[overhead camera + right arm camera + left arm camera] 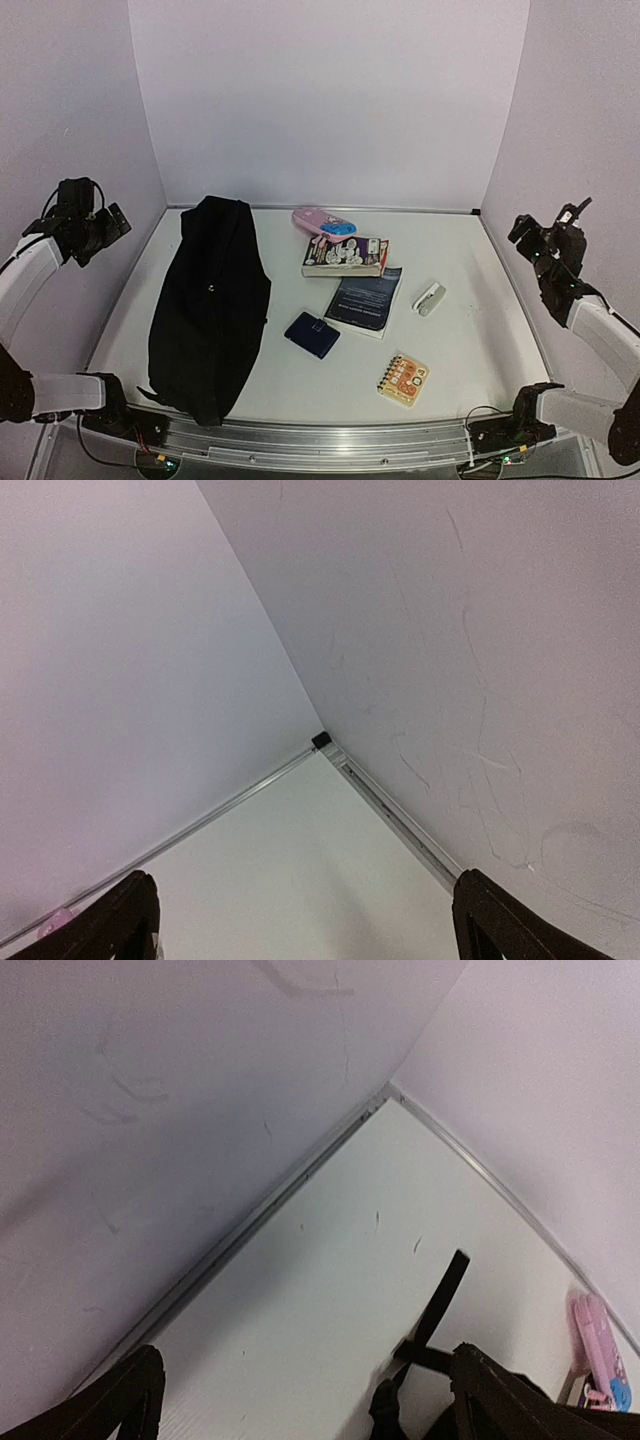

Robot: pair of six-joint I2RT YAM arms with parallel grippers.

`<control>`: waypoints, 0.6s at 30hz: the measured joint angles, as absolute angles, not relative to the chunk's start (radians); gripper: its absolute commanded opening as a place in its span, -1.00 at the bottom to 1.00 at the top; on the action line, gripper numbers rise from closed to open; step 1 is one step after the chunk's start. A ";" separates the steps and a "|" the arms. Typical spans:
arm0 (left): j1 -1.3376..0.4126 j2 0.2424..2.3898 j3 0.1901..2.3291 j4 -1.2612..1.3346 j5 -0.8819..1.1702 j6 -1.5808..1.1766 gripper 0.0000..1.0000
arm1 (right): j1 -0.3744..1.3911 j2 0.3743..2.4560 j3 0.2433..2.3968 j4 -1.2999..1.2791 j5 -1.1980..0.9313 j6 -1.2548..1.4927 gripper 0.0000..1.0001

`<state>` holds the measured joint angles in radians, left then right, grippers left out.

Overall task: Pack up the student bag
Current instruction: Adjust the student bag at the center of the board.

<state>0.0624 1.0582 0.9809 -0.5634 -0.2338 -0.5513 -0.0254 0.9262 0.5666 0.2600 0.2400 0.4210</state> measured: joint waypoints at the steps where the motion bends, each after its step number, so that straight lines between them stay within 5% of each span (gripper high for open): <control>1: 0.062 1.060 0.984 -0.583 -0.214 -0.551 0.99 | -0.025 0.933 0.569 0.239 0.229 0.425 0.96; 11: -0.039 1.030 1.015 -0.626 0.251 -0.532 0.99 | -0.026 0.950 0.652 0.153 -0.122 0.397 0.96; 18: -0.179 1.032 1.023 -0.657 0.375 -0.524 0.99 | 0.032 0.946 0.701 0.026 -0.302 0.394 0.96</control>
